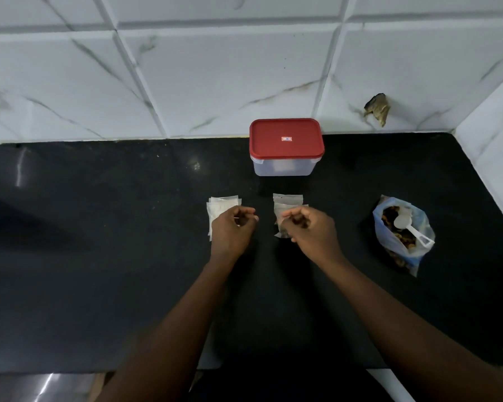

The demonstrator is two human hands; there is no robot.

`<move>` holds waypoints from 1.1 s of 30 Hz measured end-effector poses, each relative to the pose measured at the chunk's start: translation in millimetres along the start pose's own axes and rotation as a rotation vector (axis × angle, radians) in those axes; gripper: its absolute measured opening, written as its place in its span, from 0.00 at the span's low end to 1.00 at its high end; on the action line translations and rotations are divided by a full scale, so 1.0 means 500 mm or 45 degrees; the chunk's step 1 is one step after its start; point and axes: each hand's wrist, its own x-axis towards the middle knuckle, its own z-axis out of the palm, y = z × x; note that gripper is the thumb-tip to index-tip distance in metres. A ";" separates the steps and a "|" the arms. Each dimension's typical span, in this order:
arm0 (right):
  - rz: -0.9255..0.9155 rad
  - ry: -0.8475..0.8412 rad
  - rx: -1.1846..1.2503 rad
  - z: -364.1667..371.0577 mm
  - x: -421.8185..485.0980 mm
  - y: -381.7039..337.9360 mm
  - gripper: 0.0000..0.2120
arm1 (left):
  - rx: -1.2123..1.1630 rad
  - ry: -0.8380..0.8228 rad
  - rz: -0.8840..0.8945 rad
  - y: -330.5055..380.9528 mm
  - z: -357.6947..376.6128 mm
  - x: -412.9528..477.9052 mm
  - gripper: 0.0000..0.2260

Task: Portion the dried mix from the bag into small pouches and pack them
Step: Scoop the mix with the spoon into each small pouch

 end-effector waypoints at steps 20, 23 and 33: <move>0.092 -0.397 -0.390 0.196 0.081 -0.058 0.24 | 0.109 0.045 -0.288 -0.053 -0.080 0.035 0.30; 0.075 -0.285 -0.248 0.191 0.074 -0.056 0.20 | 0.038 0.086 -0.261 -0.046 -0.081 0.030 0.33; 0.100 -0.096 0.343 0.065 0.023 -0.091 0.12 | -0.180 0.040 0.050 0.026 -0.041 0.004 0.42</move>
